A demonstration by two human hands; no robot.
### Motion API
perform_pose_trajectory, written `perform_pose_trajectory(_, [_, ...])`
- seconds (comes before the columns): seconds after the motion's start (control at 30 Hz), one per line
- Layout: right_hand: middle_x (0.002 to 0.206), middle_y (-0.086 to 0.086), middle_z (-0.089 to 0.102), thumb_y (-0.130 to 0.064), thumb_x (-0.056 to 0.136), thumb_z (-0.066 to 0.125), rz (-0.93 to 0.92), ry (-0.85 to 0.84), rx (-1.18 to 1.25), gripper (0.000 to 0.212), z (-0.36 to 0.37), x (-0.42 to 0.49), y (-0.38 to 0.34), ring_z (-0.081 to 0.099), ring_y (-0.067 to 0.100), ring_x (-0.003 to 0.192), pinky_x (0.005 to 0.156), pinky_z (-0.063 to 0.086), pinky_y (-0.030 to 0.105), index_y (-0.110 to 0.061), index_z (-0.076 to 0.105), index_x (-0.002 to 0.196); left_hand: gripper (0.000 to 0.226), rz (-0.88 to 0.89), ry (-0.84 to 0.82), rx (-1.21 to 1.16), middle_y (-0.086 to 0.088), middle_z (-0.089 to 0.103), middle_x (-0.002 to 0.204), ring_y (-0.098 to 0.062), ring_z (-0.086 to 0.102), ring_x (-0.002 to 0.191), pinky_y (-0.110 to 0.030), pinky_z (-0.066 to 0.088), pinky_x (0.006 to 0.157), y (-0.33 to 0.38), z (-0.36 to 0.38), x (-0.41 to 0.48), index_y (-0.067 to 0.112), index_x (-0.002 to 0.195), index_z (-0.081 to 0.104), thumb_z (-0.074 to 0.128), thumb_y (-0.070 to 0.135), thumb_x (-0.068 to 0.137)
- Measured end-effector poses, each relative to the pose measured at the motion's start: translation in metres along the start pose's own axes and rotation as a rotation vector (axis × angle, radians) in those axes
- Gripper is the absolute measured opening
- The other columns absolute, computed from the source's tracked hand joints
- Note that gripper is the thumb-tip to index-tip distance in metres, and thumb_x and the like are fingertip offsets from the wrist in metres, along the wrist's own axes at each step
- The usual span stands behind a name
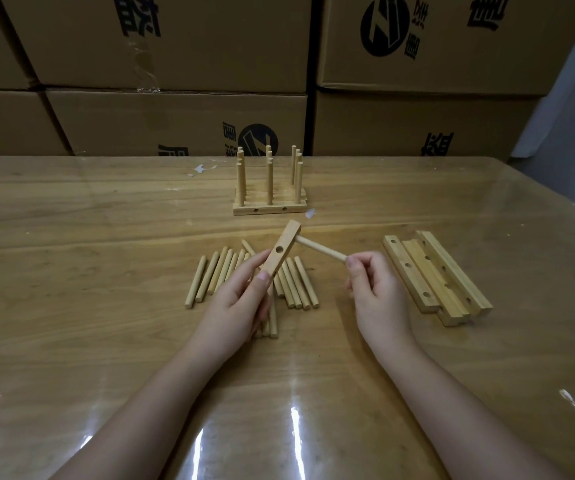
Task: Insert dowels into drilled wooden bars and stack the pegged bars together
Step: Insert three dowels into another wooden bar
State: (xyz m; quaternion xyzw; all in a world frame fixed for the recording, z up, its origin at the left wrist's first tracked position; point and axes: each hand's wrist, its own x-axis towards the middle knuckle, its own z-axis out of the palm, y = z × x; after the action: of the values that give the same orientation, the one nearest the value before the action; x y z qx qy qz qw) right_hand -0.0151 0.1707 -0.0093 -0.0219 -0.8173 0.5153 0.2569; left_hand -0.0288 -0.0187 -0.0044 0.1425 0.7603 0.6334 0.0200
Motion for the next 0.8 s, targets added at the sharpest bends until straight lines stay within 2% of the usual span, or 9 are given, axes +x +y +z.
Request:
perform_pose_trajectory(0.13, [0.060,-0.003,0.052,-0.030,0.095,0.045,0.041,-0.022,-0.016,0.019,-0.0003,0.0003,0.0022,0.042,0.003,0.046,0.042,0.033,0.019,-0.032,0.053,0.078,0.035,-0.013,0.003,0.017,0.010,0.048,0.051,-0.001,0.043,0.043,-0.014,0.035,0.041,-0.0015,-0.0007,-0.0016,0.039,0.132,0.047,0.041,0.028,0.100])
perform_pose_trajectory(0.37, [0.057,-0.007,0.051,-0.031,0.096,0.042,0.040,-0.036,-0.015,0.025,-0.0022,0.0007,0.0026,0.043,0.003,0.047,0.044,0.034,0.021,-0.023,0.056,0.076,0.038,-0.017,0.000,0.001,0.013,0.046,0.055,-0.004,0.045,0.054,-0.014,0.038,0.046,0.0011,0.0012,-0.0001,0.038,0.136,0.046,0.043,0.026,0.100])
perform_pose_trajectory(0.57, [0.057,-0.006,0.050,-0.032,0.096,0.041,0.047,-0.047,0.003,0.027,-0.0018,0.0012,0.0015,0.042,0.004,0.048,0.046,0.035,0.025,-0.021,0.057,0.077,0.039,-0.021,-0.014,-0.007,0.010,0.047,0.054,-0.001,0.042,0.045,-0.014,0.036,0.043,0.0021,0.0008,-0.0011,0.036,0.137,0.045,0.042,0.026,0.100])
perform_pose_trajectory(0.63, [0.058,-0.007,0.052,-0.040,0.094,0.039,0.054,-0.054,0.067,0.029,-0.0007,0.0008,-0.0011,0.044,0.005,0.050,0.047,0.037,0.024,-0.022,0.057,0.081,0.038,-0.047,-0.048,-0.034,0.005,0.049,0.055,-0.005,0.042,0.042,-0.016,0.037,0.041,0.0020,-0.0017,-0.0002,0.037,0.136,0.044,0.040,0.028,0.100])
perform_pose_trajectory(0.7, [0.060,-0.012,0.054,-0.053,0.087,0.033,0.066,-0.077,0.176,0.031,0.0003,0.0004,-0.0037,0.047,0.003,0.052,0.049,0.040,0.017,-0.031,0.055,0.090,0.034,-0.057,-0.079,-0.084,0.002,0.053,0.058,-0.008,0.041,0.040,-0.019,0.038,0.042,0.0021,-0.0039,0.0008,0.040,0.132,0.045,0.036,0.029,0.101])
perform_pose_trajectory(0.8, [0.063,-0.011,0.054,-0.059,0.084,0.029,0.061,-0.088,0.233,0.035,0.0008,0.0013,-0.0030,0.050,0.003,0.057,0.056,0.043,0.016,-0.037,0.050,0.103,0.029,-0.085,-0.052,-0.181,-0.001,0.057,0.062,-0.010,0.043,0.039,-0.021,0.040,0.042,0.0011,-0.0065,0.0020,0.048,0.121,0.046,0.033,0.032,0.102])
